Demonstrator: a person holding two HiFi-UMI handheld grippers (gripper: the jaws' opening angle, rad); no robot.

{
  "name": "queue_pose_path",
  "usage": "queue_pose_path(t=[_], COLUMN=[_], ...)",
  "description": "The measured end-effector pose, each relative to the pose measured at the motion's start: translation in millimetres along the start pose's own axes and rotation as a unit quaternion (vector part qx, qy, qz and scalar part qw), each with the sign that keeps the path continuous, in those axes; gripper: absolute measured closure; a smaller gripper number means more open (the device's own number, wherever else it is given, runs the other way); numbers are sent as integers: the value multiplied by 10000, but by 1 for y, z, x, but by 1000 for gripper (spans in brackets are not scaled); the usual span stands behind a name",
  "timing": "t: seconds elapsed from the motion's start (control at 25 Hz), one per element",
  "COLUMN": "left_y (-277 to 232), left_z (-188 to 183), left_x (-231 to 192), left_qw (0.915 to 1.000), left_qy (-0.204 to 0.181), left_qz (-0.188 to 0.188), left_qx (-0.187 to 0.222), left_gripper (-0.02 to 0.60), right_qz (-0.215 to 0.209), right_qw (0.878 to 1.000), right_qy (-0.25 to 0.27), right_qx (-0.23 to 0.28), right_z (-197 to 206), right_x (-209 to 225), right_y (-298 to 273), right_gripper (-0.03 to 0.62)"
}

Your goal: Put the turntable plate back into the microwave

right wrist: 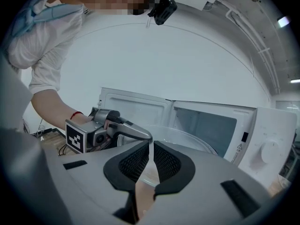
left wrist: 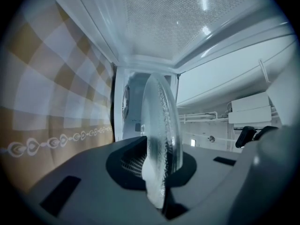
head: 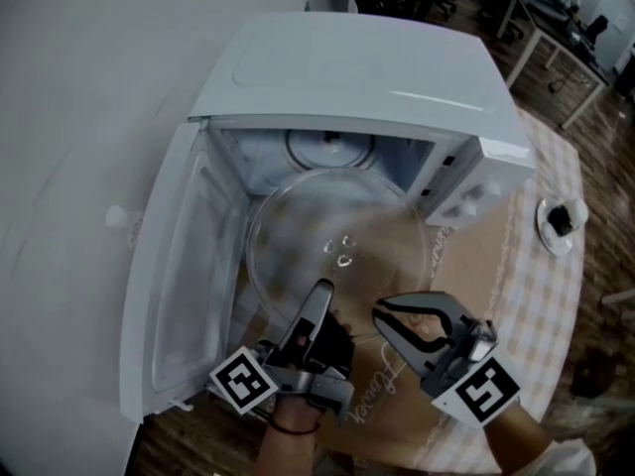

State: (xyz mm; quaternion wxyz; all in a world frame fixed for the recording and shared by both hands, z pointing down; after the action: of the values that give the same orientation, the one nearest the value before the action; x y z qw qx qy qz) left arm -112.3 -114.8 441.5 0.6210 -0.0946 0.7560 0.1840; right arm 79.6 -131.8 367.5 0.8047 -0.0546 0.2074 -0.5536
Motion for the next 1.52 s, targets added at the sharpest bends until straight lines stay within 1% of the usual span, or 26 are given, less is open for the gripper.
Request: queue_pose_path(t=[0.12, 0.2, 0.32, 0.44, 0.48, 0.52, 0.56, 0.72, 0.84, 0.92, 0.96, 1.08, 1.12, 1.16, 1.2, 1.24, 1.36, 1.44, 1.52], left_y=[-5, -9, -14, -18, -19, -20, -21, -25, -27, -28, -28, -30, -30, -30, -31, -31, -33, -34, -35], left_z=[-5, -9, -12, -14, -14, -15, -15, -17, -19, -20, -20, -20, -20, -20, -20, -20, -21, -22, -22], left_x=[-5, -7, -10, -13, -14, -14, -14, -15, -15, -14, -14, -14, -14, -14, -14, -14, -14, -14, -12], left_qw=[10000, 9999, 9999, 9998, 9999, 9999, 9999, 9999, 9999, 9999, 9999, 9999, 9998, 9998, 9998, 9997, 9998, 9998, 9999], left_qy=[-29, -61, -102, -84, -69, -57, -47, -30, -2, 19, 9, -9, -9, -15, -23, -27, -3, 23, 42], left_qz=[-2, -20, -91, -122, -117, -108, -94, -81, -114, -139, -151, -167, -180, -201, -219, -230, -221, -194, -154], left_qx=[-53, -77, -84, -94, -91, -83, -72, -52, -20, 4, 10, 19, 21, 20, 14, 10, 23, 43, 47], left_gripper=[560, 560, 560, 560, 560, 560, 560, 560, 560, 560, 560, 560, 560, 560, 560, 560, 560, 560, 560], right_qz=[-19, -29, -46, -70, -87, -105, -115, -44, -1, -1, 12, 94, 113, 129, 144, 162, 279, 452, 641], right_qw=[9996, 9982, 9931, 9863, 9841, 9821, 9804, 9711, 9583, 9446, 9345, 8971, 8866, 8790, 8747, 8732, 8749, 8735, 8682], right_qy=[230, 533, 1083, 1522, 1629, 1715, 1787, 2147, 2571, 2956, 3212, 4015, 4211, 4343, 4404, 4405, 4264, 4226, 4292], right_qx=[-140, -256, -443, -629, -704, -772, -825, -1039, -1251, -1427, -1537, -1843, -1909, -1965, -2020, -2079, -2281, -2374, -2405], right_z=[-1, -5, -12, -16, -16, -15, -14, -12, -14, -16, -16, -18, -18, -18, -18, -17, -14, -11, -7], right_x=[1, 2, 3, 2, 2, 1, 1, -1, -3, -7, -10, -17, -20, -22, -23, -24, -24, -24, -24], right_y=[-6, -10, -13, -13, -13, -14, -14, -15, -14, -13, -13, -13, -14, -14, -15, -15, -18, -21, -23], right_gripper=[554, 554, 554, 552, 535, 478, 448, 447, 447, 448, 448, 448, 452, 454, 454, 454, 454, 454, 454])
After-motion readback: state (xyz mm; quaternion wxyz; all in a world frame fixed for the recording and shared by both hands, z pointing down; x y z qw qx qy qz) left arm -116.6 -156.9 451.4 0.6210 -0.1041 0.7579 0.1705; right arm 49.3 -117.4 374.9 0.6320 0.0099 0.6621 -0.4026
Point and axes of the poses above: the fingertips, and each gripper's own axes: y backward along the fingers, x to its right, z out of its underside, the point moved 10 cm from there along y, backward along the fingers, and after that the axes turned 7 degrees about y, right-handed, at the moved point
